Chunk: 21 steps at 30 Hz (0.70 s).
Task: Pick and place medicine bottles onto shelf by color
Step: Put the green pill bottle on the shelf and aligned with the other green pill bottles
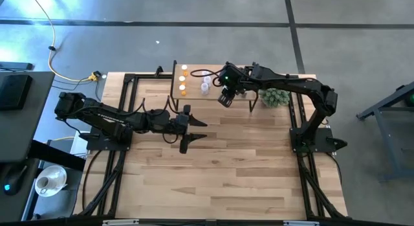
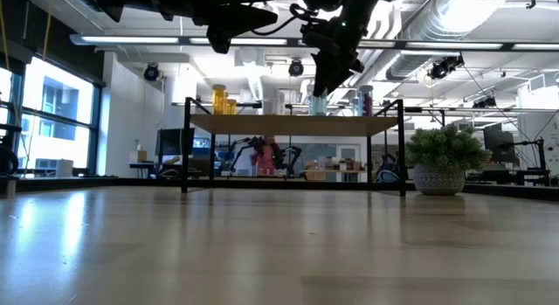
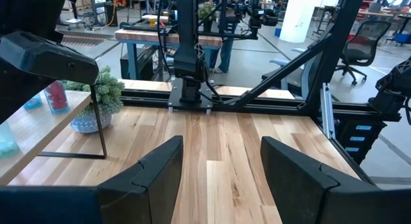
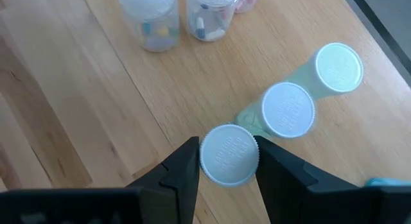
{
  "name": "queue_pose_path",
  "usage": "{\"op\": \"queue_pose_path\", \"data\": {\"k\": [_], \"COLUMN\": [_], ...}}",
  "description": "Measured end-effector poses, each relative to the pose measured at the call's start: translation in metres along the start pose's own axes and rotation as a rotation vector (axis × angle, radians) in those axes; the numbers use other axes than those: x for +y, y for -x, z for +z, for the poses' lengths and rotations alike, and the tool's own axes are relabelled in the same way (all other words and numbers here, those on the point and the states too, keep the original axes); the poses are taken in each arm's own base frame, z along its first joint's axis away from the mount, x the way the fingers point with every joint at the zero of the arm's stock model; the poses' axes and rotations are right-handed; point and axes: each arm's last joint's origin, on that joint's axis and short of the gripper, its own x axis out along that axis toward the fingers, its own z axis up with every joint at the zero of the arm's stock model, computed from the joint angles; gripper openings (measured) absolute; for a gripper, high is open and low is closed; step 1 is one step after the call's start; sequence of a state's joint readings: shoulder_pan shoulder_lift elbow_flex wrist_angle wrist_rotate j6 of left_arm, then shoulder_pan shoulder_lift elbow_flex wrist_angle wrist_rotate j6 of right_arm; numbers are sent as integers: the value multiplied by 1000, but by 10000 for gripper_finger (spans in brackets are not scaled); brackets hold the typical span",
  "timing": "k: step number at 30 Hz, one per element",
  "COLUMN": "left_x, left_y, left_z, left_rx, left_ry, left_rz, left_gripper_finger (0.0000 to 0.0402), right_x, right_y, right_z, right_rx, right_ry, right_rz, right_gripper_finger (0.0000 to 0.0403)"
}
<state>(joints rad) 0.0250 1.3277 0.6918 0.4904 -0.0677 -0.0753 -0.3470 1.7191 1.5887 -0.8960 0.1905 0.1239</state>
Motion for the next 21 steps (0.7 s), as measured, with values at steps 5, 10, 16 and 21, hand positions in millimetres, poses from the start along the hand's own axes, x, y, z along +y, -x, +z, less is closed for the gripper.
{"op": "queue_pose_path", "data": {"k": [5,10,16,21], "left_x": [0,0,0,0], "left_y": [0,0,0,0], "left_z": [0,0,0,0], "left_rx": [0,0,0,0], "left_ry": [0,0,0,0], "left_rz": [0,0,0,0], "left_gripper_finger": [197,197,197,197], "right_x": [-4,-5,-4,-4], "right_y": [-1,-1,-1,-1], "right_z": [2,2,2,2], "right_rx": [-9,-12,-17,-14], "right_ry": [-28,-21,-22,-21], "right_rz": [4,-2,2,7], "right_gripper_finger": [131,131,131,131]}}
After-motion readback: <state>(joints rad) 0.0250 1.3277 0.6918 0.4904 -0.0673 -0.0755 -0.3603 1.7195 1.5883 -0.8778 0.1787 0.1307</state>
